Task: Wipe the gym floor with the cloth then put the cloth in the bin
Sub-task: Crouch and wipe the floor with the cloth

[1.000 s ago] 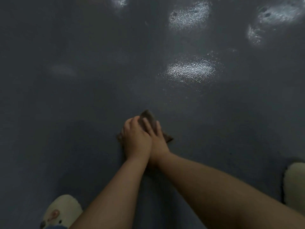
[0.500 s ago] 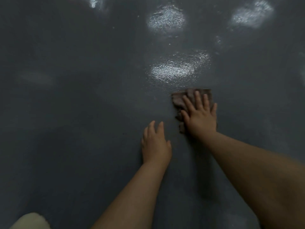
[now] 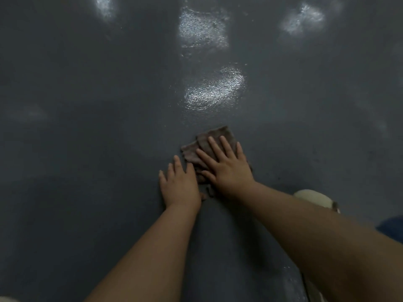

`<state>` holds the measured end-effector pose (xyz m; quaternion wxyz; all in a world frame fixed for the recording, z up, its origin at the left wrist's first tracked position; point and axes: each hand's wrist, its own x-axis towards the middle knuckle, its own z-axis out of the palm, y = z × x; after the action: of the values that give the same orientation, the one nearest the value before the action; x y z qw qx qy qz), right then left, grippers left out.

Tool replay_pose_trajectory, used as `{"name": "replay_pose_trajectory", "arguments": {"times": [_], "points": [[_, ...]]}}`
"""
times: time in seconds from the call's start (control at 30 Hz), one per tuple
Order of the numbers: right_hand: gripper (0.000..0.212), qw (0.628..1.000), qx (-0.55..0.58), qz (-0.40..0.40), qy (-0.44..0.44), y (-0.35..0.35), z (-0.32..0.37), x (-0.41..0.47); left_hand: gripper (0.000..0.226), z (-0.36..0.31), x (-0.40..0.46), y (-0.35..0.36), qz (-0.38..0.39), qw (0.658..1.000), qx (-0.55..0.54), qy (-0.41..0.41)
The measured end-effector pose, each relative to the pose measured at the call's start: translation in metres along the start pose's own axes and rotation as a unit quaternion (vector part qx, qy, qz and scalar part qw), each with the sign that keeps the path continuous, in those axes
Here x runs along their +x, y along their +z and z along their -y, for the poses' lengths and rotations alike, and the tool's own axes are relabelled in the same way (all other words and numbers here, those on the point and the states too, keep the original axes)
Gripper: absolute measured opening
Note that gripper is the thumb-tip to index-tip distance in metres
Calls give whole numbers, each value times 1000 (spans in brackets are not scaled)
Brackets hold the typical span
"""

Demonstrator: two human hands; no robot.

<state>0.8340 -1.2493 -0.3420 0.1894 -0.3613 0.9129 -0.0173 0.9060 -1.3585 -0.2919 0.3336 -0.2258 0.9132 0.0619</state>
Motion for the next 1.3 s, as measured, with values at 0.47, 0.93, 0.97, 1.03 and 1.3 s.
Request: {"name": "replay_pose_trajectory", "arguments": {"times": [0.47, 0.93, 0.97, 1.03, 1.3], "points": [[61, 921, 135, 3, 364, -22, -88, -11, 104, -12, 5, -7, 43, 998, 49, -13], [69, 999, -18, 35, -5, -7, -72, -12, 101, -22, 8, -13, 60, 996, 57, -36], [72, 1000, -11, 19, 19, -10, -81, -13, 100, -23, 9, -14, 59, 996, 55, -39], [73, 995, 4, 2, 101, -15, -100, -14, 98, -25, 9, -14, 57, 996, 46, -44], [56, 939, 101, -14, 329, -27, -144, -14, 87, -27, 8, -13, 45, 997, 6, -67]]}}
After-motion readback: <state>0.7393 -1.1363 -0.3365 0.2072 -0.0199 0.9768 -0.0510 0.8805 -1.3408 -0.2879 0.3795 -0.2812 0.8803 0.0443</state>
